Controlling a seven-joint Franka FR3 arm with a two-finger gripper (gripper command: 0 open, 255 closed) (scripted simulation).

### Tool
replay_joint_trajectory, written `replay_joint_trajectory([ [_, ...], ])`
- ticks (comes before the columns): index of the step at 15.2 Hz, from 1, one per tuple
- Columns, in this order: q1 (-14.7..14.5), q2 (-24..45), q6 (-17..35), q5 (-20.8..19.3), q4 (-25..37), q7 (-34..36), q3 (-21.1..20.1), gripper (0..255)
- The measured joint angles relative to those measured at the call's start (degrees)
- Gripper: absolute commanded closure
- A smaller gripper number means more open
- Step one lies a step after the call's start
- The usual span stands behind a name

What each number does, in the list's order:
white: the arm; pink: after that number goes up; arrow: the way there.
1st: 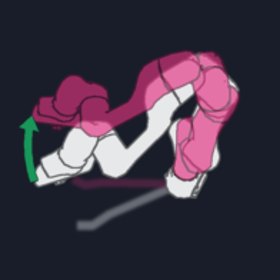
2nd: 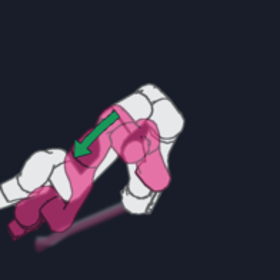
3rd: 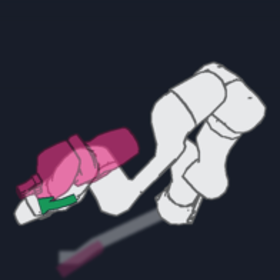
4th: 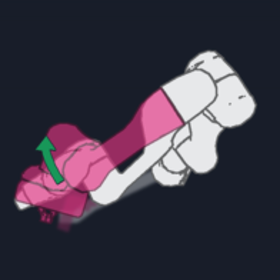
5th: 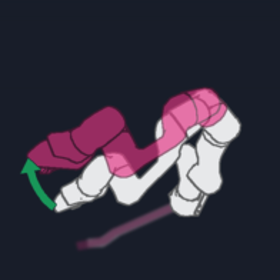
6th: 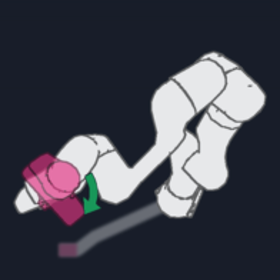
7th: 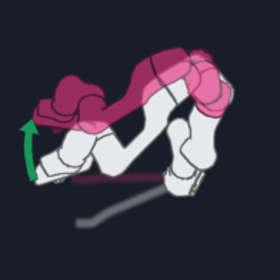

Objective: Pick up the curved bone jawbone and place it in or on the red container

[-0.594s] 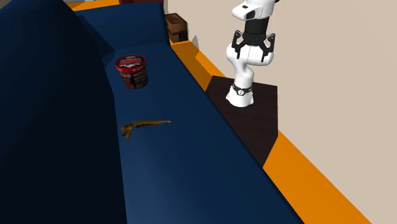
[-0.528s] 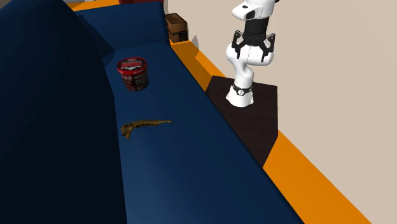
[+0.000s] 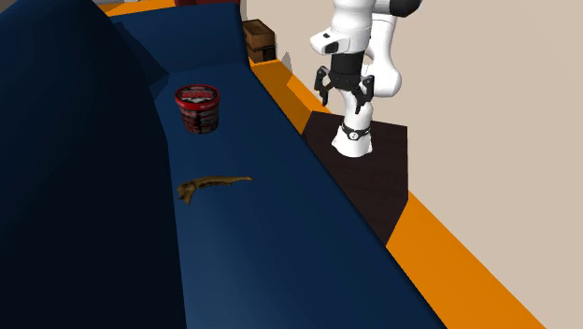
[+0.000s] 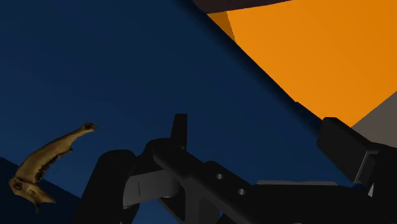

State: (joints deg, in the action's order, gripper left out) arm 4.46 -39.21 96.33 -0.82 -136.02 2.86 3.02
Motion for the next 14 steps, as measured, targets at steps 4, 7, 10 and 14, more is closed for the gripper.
replay_joint_trajectory([
  [4, 2.28, 5.02, 7.06, -1.44, -1.03, 0.11, 2.41, 0],
  [7, 3.84, 8.93, 11.50, -2.21, -0.65, 0.36, 4.15, 0],
  [10, 5.38, 13.68, 16.79, -2.80, -0.35, 0.29, 6.18, 0],
  [14, 6.90, 20.29, 23.10, -2.74, 1.04, 0.76, 8.35, 0],
])
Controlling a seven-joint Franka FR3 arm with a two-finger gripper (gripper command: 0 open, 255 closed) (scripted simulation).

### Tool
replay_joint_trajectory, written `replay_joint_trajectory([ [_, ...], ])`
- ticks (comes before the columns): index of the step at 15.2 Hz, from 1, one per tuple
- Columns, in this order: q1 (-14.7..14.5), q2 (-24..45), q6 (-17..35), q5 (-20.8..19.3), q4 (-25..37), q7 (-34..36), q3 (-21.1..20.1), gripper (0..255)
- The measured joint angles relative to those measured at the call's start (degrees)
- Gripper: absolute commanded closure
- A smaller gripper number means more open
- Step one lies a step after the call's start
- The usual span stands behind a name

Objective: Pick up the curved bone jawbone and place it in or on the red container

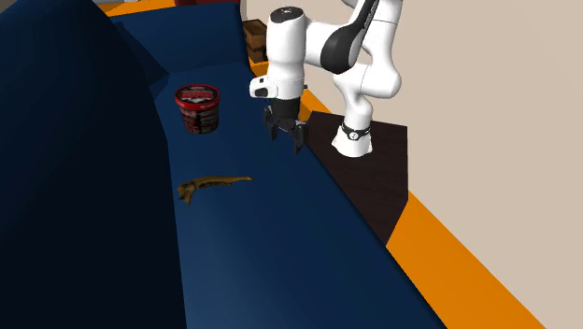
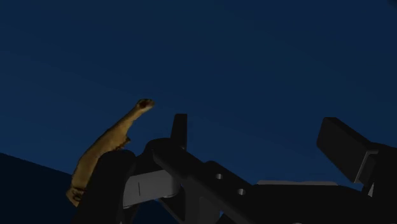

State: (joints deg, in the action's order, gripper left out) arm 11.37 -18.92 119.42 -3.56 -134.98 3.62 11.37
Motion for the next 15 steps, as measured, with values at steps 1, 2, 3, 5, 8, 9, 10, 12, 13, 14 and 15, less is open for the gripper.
replay_joint_trajectory([
  [1, 0.43, 1.12, 1.07, 0.03, 0.35, 0.07, 0.55, 0],
  [2, 0.82, 2.82, 2.16, 0.18, 1.27, -0.02, 1.19, 0],
  [3, 1.12, 4.45, 3.07, 0.41, 2.24, 0.11, 1.66, 0],
  [5, 2.03, 7.73, 5.68, 0.94, 3.40, -0.48, 3.12, 0],
  [8, 3.00, 13.31, 9.43, 2.43, 5.93, -0.81, 4.73, 0],
  [9, 3.48, 15.13, 10.69, 3.07, 6.68, -1.29, 5.41, 0],
  [10, 3.84, 16.83, 11.28, 3.71, 7.99, -1.44, 5.87, 0],
  [12, 4.82, 20.08, 13.19, 5.16, 9.68, -2.25, 6.92, 0],
  [13, 5.37, 21.72, 14.04, 5.97, 10.63, -2.75, 7.42, 0],
  [14, 5.71, 23.44, 14.63, 6.80, 11.90, -2.75, 7.66, 0],
  [15, 6.17, 25.22, 15.09, 7.68, 13.36, -2.98, 7.94, 0],
])
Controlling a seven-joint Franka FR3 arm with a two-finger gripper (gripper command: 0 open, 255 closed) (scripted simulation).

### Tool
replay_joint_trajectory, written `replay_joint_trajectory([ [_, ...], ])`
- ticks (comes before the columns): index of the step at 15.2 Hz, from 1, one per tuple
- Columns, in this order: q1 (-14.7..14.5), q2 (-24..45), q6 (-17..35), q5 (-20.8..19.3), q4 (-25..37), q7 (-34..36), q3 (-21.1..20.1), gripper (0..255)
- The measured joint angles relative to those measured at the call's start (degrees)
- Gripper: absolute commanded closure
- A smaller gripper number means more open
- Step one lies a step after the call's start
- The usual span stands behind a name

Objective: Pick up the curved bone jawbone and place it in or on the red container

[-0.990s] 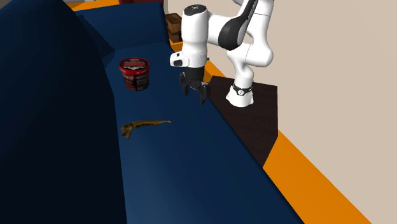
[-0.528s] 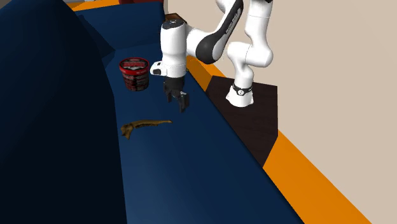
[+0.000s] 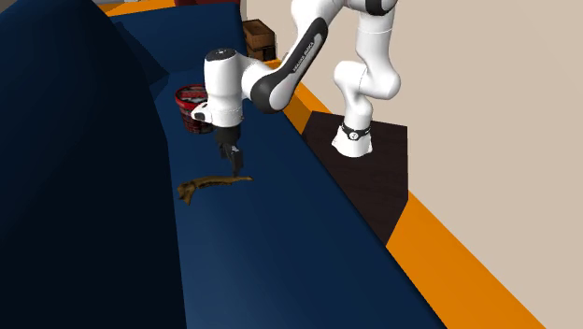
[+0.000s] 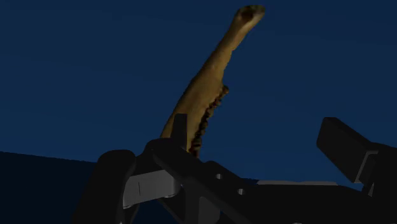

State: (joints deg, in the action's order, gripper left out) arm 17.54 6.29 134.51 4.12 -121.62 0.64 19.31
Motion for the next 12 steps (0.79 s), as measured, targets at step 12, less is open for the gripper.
replay_joint_trajectory([
  [12, 4.54, 13.72, 6.62, 7.69, 7.35, -3.60, 0.08, 0],
])
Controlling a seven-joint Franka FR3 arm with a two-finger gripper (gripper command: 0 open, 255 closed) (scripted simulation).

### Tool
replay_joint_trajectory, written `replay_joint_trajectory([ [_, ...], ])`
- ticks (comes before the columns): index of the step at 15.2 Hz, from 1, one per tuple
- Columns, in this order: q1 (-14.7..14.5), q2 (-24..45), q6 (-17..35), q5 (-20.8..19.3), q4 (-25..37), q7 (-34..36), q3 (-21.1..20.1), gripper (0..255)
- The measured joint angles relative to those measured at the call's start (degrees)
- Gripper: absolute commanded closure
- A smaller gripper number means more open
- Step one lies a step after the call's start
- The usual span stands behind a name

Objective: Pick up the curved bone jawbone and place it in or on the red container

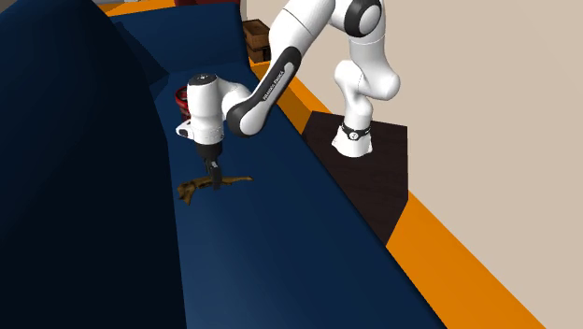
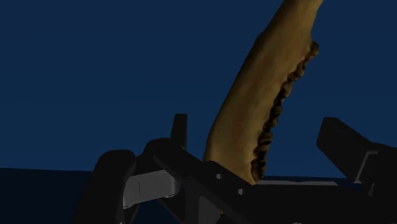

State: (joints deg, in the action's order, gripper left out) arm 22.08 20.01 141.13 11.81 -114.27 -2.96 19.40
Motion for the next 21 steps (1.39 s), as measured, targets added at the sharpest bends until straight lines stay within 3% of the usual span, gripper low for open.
replay_joint_trajectory([
  [7, 0.22, 0.87, 0.78, 0.49, 0.06, -0.33, -0.25, 0],
  [8, 0.22, 0.87, 0.78, 0.49, 0.06, -0.33, -0.25, 255],
  [21, -0.10, -0.30, -0.40, -0.19, 0.05, 0.18, 0.09, 255],
])
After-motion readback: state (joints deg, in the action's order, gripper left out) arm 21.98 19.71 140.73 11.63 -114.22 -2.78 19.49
